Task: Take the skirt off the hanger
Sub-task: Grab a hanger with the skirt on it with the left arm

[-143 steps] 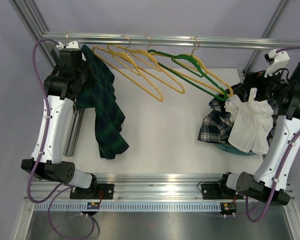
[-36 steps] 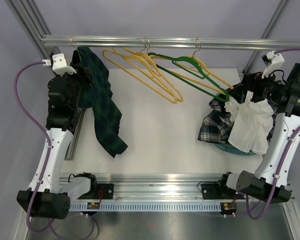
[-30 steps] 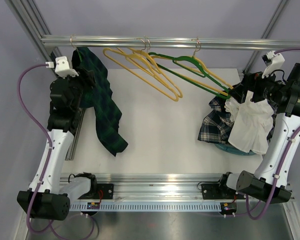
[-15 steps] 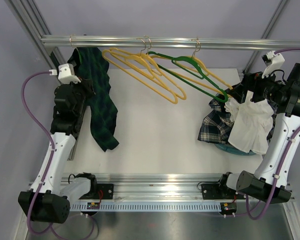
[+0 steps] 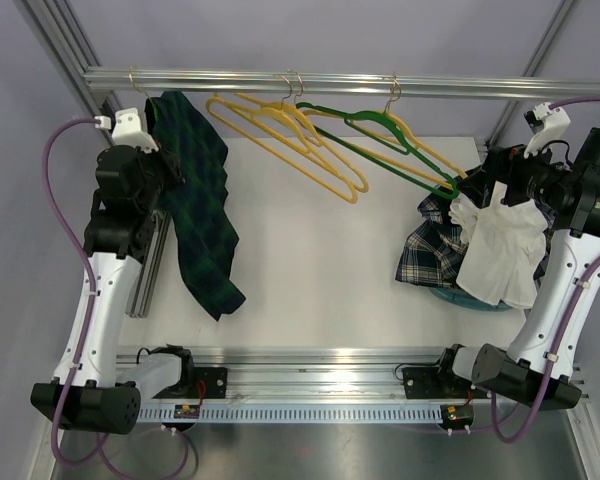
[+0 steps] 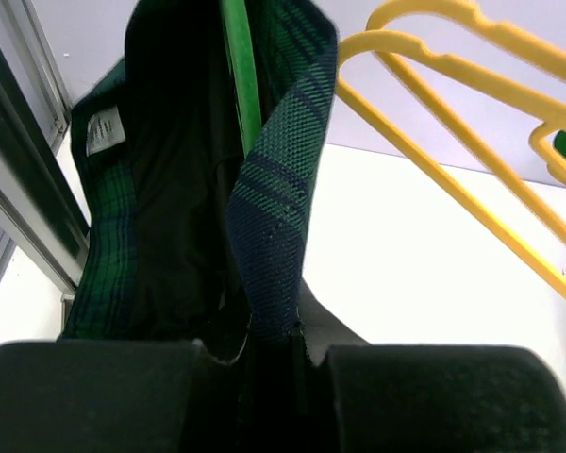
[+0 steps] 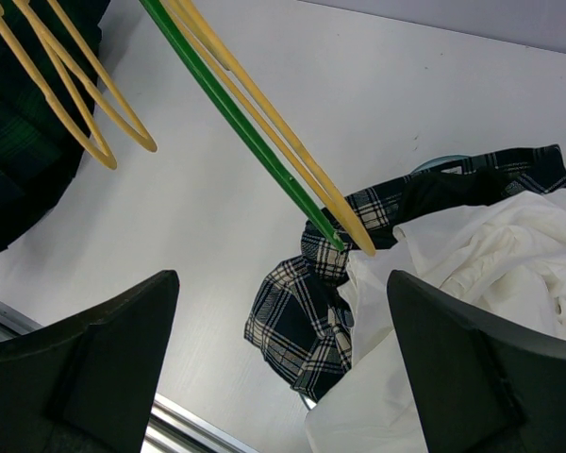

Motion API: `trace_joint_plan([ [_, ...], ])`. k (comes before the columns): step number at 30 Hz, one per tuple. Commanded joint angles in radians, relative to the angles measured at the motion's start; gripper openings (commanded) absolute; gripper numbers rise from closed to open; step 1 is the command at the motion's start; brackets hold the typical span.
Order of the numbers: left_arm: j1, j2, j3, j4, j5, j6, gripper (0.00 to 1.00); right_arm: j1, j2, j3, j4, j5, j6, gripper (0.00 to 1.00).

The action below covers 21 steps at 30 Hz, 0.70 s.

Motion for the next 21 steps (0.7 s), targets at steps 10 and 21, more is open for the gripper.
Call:
trace_joint_plan([
  [10, 0.010, -0.077, 0.027, 0.369, 0.189, 0.131, 0.00, -0.003, -0.020, -0.001, -0.009, -0.033, -0.003, 1.00],
  [21, 0.055, -0.050, 0.140, 0.227, 0.146, 0.264, 0.00, -0.002, -0.014, -0.012, -0.015, -0.037, -0.007, 0.99],
])
